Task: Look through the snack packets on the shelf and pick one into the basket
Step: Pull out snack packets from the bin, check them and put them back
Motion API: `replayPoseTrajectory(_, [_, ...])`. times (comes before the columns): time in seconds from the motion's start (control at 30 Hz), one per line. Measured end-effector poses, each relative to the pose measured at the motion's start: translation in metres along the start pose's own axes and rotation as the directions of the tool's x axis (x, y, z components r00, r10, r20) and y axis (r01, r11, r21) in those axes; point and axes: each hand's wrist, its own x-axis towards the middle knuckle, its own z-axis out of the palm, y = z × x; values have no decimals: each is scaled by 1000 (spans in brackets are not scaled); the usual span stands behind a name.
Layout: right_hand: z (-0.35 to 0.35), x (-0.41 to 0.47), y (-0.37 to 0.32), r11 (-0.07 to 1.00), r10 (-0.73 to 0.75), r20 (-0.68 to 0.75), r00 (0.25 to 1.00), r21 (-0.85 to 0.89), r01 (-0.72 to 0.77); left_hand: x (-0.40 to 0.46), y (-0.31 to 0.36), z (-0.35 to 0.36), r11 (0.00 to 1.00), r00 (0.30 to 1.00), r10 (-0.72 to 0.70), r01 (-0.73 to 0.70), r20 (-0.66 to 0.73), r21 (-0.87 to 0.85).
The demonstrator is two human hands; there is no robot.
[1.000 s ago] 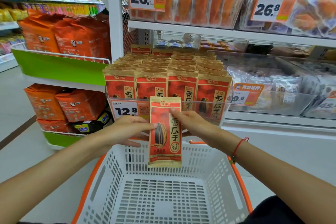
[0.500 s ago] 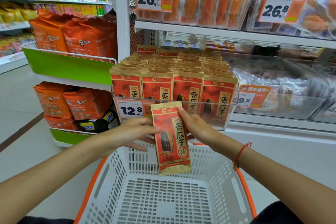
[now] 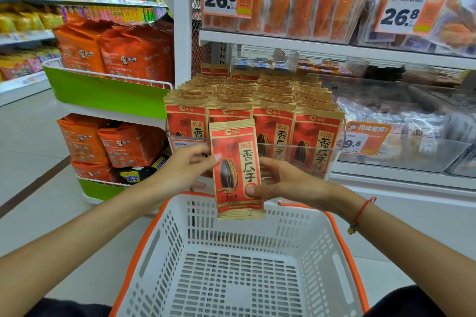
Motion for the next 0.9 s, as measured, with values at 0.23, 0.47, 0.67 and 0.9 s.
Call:
replayPoseTrajectory(0.23, [-1, -4, -2, 1000, -16, -4, 1000, -26, 16, 1, -8, 1, 1000, 1000, -14, 14, 9, -18])
replayPoseTrajectory(0.47, [2, -8, -9, 997, 17, -12, 1000, -79, -18, -6, -7, -1, 930, 979, 4, 72, -205, 361])
replayPoseTrajectory(0.67, [14, -6, -13, 999, 52, -50, 997, 6, -51, -12, -1, 9, 932, 995, -92, 94, -22, 350])
replayPoseTrajectory(0.9, [29, -12, -13, 980, 100, 39, 994, -176, -92, -16, 9, 14, 971, 956, -240, 231, 172, 67])
